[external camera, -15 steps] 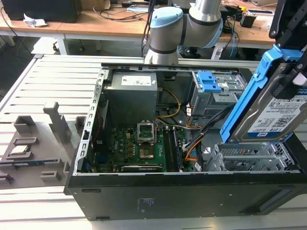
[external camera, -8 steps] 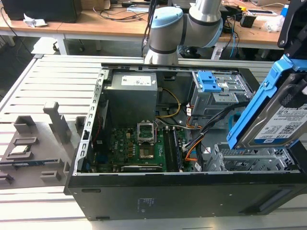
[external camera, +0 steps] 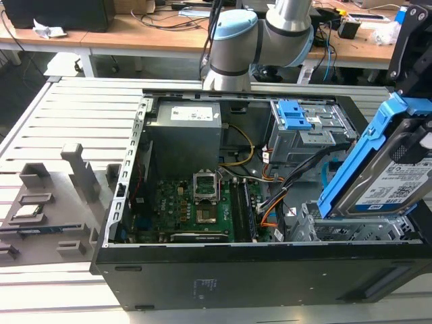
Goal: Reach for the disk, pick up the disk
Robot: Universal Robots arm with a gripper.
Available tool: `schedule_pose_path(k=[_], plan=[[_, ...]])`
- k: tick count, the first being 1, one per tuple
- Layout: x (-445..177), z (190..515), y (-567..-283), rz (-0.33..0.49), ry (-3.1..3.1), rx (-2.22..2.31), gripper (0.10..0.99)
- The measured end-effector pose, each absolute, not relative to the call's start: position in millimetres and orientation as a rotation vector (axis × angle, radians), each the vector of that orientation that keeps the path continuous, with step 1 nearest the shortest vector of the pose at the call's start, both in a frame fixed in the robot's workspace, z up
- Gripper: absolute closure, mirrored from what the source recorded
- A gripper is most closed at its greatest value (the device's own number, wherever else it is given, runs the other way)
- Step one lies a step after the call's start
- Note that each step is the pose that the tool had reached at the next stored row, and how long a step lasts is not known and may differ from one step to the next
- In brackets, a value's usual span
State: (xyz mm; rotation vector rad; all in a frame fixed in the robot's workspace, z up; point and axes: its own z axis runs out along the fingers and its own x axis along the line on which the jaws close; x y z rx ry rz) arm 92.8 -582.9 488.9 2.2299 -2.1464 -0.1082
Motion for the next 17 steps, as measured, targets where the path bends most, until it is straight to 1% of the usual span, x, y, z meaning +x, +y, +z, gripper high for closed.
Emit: schedule_pose_path(k=[17], plan=[[97.0,471.7,-589.5,-0.109,-2.148,2.228,0.722]])
